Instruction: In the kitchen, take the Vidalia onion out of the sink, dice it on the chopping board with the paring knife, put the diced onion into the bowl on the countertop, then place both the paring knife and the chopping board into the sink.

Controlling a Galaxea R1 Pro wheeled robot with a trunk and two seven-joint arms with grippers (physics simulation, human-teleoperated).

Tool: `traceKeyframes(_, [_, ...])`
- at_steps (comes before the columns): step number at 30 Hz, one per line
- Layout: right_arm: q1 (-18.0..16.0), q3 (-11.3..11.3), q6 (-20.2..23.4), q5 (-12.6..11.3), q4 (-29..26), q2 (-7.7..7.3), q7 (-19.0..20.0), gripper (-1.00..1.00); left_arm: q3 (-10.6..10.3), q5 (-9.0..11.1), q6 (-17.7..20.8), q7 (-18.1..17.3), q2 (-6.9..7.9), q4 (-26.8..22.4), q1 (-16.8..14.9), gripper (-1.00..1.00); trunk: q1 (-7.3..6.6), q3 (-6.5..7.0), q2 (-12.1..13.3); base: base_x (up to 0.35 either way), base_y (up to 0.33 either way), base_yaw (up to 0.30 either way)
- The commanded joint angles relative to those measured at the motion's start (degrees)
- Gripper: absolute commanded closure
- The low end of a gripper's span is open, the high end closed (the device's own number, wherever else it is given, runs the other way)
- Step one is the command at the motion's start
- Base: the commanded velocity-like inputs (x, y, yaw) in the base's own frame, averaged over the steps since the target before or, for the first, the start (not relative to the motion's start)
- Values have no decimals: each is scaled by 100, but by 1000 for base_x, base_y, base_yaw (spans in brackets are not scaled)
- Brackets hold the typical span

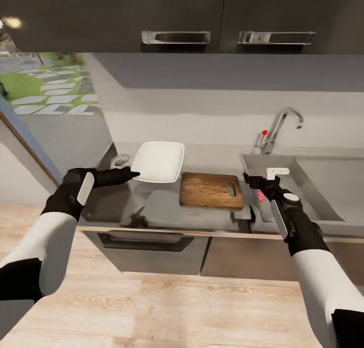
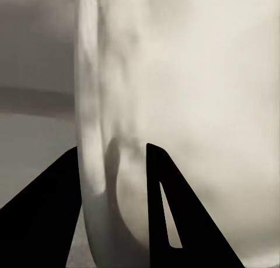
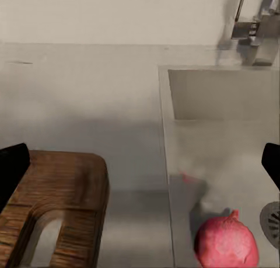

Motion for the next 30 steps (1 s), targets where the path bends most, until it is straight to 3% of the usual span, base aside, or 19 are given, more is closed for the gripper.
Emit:
traceKeyframes(1, [-4, -12, 36, -23, -10, 2, 28, -100, 9, 39, 37, -4, 1, 2, -5, 100, 3, -10, -11, -2, 323, 0])
traceKeyframes(8, [-4, -12, 36, -23, -10, 2, 28, -100, 10, 39, 37, -4, 26, 86, -5, 100, 3, -14, -11, -38, 273, 0])
traceKeyframes(14, [-4, -12, 36, -22, -10, 2, 28, -100, 10, 39, 38, -5, 107, 118, -5, 100, 3, -52, -11, -7, 32, 0])
traceKeyframes(30, [-4, -12, 36, -22, -10, 2, 28, -100, 3, 39, 36, -6, 109, 161, -5, 100, 3, -137, -11, 12, 45, 0])
